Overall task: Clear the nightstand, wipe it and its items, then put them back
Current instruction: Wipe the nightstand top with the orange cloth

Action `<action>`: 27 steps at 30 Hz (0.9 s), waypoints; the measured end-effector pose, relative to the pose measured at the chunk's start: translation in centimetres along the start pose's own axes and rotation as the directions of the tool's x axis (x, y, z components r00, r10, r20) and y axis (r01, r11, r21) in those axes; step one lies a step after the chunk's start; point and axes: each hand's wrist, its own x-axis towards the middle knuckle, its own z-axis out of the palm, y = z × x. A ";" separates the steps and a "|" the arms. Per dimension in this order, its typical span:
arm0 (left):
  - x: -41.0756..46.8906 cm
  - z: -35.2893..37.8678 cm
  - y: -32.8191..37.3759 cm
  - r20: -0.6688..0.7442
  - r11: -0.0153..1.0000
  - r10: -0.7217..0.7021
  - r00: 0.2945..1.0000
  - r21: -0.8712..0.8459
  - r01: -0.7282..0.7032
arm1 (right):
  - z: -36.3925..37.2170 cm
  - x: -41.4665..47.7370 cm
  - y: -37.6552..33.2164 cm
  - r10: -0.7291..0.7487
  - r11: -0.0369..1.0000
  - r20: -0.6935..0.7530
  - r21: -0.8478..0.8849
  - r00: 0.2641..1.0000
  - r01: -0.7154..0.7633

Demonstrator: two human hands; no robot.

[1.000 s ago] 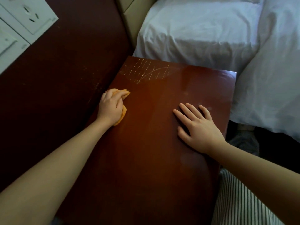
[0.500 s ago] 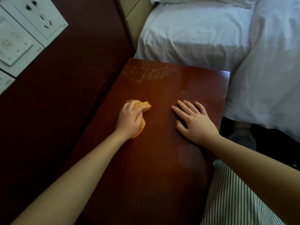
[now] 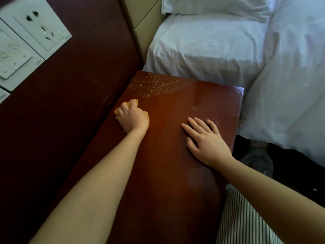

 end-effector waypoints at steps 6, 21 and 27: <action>-0.6 0.0 -0.1 0.062 0.935 0.353 0.934 -0.051 -0.350 | 0.1 0.0 0.1 0.000 1.000 -0.007 0.007 1.000 0.000; 4.3 0.6 -0.9 -0.014 0.998 0.058 0.998 0.000 -0.058 | 0.4 0.1 0.2 -0.001 1.000 -0.014 0.005 1.000 0.001; 1.5 0.8 0.5 0.064 0.934 0.356 0.932 -0.058 -0.353 | 0.3 0.1 0.1 0.005 1.000 -0.020 0.012 1.000 -0.005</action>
